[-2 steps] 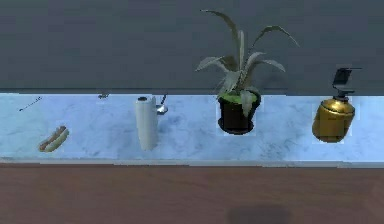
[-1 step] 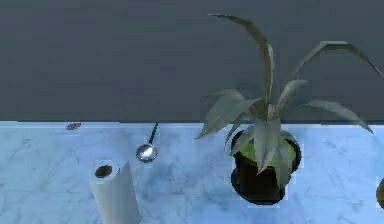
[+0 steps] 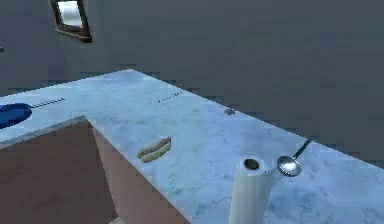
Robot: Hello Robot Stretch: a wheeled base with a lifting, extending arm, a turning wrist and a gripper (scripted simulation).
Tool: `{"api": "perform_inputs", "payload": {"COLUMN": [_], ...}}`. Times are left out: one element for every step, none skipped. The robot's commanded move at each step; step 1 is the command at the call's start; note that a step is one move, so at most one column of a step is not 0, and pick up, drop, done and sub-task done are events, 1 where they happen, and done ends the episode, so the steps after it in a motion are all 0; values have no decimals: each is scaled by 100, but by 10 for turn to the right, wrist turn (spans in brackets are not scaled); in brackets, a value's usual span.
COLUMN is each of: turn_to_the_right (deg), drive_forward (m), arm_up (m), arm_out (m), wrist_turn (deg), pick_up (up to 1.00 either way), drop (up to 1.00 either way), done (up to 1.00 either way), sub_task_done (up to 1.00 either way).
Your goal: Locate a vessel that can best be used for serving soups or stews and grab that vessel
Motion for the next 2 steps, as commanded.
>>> {"api": "perform_inputs", "payload": {"turn_to_the_right": [-450,-120], "drive_forward": [0,0], "arm_up": [0,0], "arm_out": [0,0], "wrist_turn": [0,0], "pick_up": [0,0], "drop": [0,0], "done": [0,0], "sub_task_done": [0,0]}}
